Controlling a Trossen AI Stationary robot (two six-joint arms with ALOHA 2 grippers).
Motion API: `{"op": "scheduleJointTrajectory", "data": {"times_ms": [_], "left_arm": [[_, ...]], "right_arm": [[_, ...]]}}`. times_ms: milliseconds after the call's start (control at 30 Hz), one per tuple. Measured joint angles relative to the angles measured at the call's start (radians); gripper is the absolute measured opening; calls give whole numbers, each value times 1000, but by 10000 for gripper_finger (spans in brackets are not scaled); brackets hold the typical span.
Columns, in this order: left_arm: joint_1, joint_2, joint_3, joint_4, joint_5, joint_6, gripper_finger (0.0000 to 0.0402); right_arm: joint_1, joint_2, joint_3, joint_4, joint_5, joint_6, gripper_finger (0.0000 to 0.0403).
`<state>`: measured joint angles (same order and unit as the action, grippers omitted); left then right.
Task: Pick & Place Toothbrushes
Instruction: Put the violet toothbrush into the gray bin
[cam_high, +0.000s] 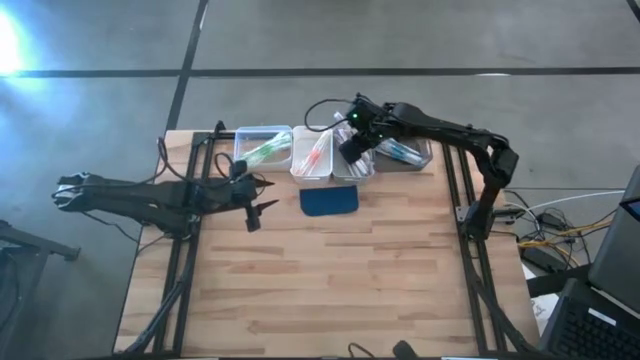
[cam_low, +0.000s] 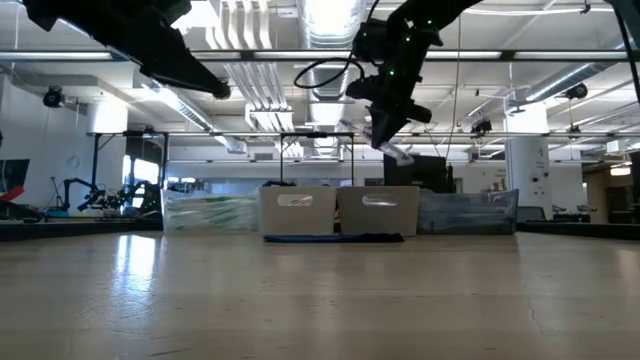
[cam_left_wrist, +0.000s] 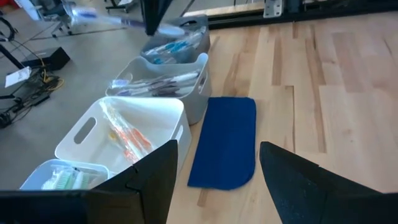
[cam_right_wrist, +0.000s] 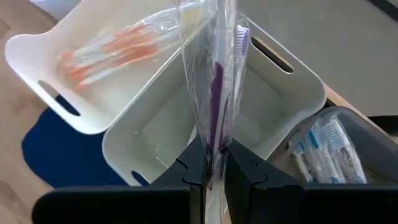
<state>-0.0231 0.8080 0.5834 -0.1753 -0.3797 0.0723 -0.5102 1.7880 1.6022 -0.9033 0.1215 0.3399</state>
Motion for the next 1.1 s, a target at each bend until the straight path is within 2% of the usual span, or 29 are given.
{"op": "scheduleJointTrajectory", "data": {"times_ms": [733, 1100], "left_arm": [[0, 0, 18, 3, 0, -2, 232], [0, 0, 18, 3, 0, -2, 232]], "right_arm": [[-16, 112, 6, -2, 0, 40, 23], [-32, 230, 6, 5, -17, 23, 23]]}}
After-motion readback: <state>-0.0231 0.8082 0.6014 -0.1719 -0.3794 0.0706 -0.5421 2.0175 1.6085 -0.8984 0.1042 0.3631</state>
